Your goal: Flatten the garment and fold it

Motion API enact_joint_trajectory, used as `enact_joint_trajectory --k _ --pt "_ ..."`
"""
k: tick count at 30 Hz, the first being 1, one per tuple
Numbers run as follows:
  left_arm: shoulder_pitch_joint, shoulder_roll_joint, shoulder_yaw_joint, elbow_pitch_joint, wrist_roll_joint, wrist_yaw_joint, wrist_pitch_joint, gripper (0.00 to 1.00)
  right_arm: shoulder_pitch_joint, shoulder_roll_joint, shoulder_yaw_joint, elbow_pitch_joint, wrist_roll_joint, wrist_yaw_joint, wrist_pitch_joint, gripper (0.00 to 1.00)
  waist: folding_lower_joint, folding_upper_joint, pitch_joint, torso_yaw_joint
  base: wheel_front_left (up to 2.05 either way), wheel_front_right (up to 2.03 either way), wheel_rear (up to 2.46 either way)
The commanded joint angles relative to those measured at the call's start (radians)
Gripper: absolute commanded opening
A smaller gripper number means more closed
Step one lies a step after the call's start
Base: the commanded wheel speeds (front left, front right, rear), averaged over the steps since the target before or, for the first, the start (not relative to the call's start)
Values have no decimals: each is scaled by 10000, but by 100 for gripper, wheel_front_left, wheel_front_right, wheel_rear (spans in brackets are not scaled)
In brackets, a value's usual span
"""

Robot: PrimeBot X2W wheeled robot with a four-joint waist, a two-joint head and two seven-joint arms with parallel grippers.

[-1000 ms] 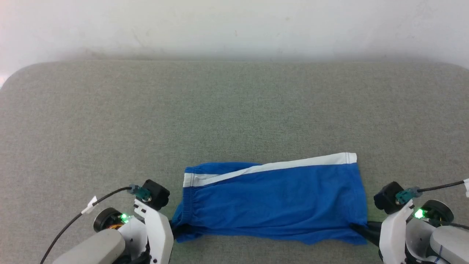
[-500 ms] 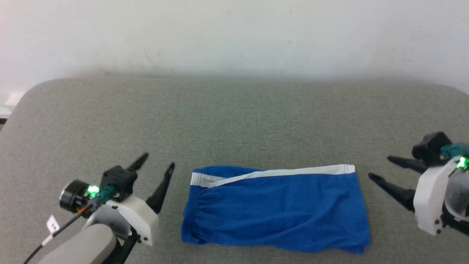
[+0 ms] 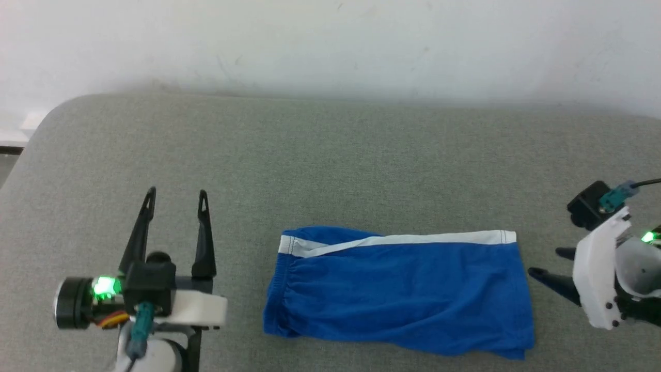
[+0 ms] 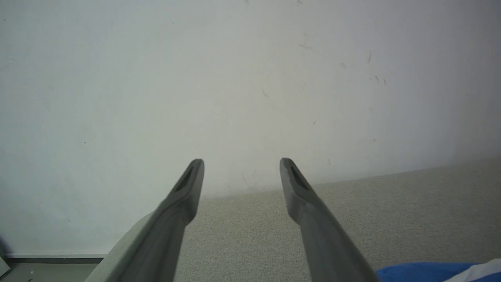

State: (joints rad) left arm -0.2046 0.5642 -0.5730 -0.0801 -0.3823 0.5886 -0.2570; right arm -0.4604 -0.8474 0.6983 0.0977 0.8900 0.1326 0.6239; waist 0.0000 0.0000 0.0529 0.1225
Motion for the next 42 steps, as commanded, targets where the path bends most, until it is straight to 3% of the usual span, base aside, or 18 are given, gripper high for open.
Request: enact_joint_trajectory --k 1,5,12,19,20,21,30,42 --pt "229 -164 156 -86 250 68 -45 100 207 196 -50 128 95 -19 93 100 0 0 113 91 0 0 0" --pt "830 -911 1024 -285 1121 -142 -45 100 353 885 -193 931 206 -19 443 100 0 0 309 203 0 0 0" --pt "1513 -1897 2164 -458 2212 -1036 -46 100 670 2153 -417 2510 146 -19 195 100 0 0 651 337 0 0 0" --pt "1956 -2533 2786 -335 2795 -1811 -46 100 1026 2734 9 3183 218 -19 -216 100 0 0 780 367 0 0 0" --pt "2002 -2610 2886 -325 2823 -1936 -47 100 1027 2746 46 3224 243 -19 -283 40 0 0 779 353 0 0 0" --pt "2058 -2677 2993 -306 2842 -2063 -47 100 1007 2746 95 3233 256 -19 -357 0 0 0 772 322 0 0 0" --pt "2391 -3111 3693 8 3272 -2779 -47 100 494 2194 315 2650 373 -19 -1063 0 0 0 506 35 0 0 0" --pt "2614 -3229 3857 195 3700 -3025 -47 100 734 -211 -432 1724 531 -19 -1149 0 0 0 34 -310 0 0 0"
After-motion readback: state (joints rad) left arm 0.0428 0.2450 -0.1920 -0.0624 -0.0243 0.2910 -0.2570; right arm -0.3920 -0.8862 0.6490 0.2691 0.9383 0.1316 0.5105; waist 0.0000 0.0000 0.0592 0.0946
